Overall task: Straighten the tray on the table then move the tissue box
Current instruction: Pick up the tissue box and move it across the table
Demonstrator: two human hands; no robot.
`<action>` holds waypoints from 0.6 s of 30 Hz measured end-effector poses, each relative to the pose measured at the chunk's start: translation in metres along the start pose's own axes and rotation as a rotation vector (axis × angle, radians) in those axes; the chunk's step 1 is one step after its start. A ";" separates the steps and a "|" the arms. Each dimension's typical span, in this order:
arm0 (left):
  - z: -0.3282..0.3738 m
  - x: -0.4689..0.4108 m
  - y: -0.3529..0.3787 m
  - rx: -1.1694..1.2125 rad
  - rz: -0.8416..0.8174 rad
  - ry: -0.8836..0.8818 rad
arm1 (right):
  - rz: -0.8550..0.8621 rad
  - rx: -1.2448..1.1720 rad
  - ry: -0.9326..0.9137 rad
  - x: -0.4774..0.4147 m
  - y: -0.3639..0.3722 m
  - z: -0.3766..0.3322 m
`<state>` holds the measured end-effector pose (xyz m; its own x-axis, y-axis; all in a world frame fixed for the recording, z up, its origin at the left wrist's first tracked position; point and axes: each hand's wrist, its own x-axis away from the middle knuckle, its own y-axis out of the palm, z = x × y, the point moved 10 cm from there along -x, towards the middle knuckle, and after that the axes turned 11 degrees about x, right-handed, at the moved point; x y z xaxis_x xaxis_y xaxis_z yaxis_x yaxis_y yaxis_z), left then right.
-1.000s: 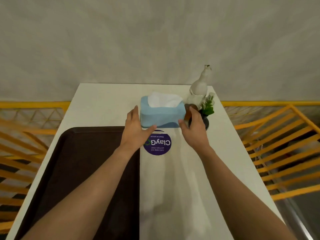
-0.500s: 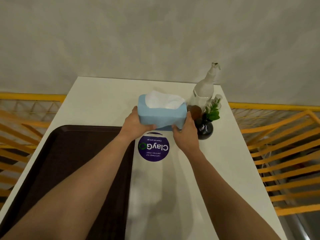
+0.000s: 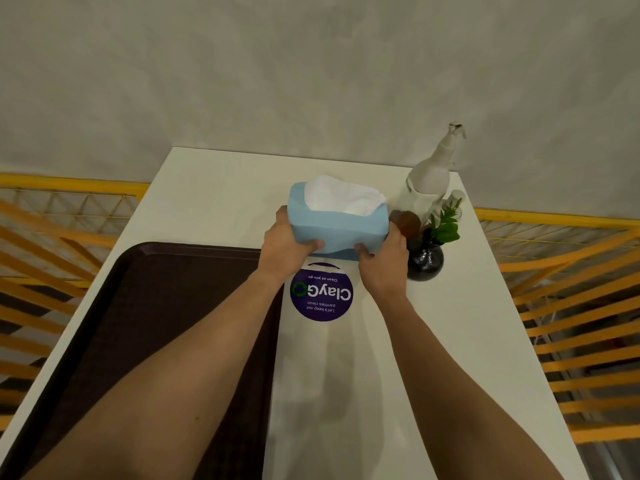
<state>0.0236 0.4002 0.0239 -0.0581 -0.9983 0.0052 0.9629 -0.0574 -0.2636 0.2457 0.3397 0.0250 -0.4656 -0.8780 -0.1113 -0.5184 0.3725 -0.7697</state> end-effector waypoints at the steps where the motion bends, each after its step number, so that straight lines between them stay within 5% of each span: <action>1: 0.003 0.000 -0.004 -0.002 -0.004 0.010 | 0.010 -0.011 -0.010 0.001 -0.001 -0.004; 18: 0.002 0.001 -0.181 -0.055 0.093 0.078 | -0.052 -0.332 -0.186 0.044 0.060 -0.137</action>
<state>-0.1498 0.4098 0.0736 0.0085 -0.9953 -0.0960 0.9494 0.0381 -0.3118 0.0962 0.3646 0.0597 -0.3101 -0.9266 -0.2126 -0.7562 0.3759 -0.5356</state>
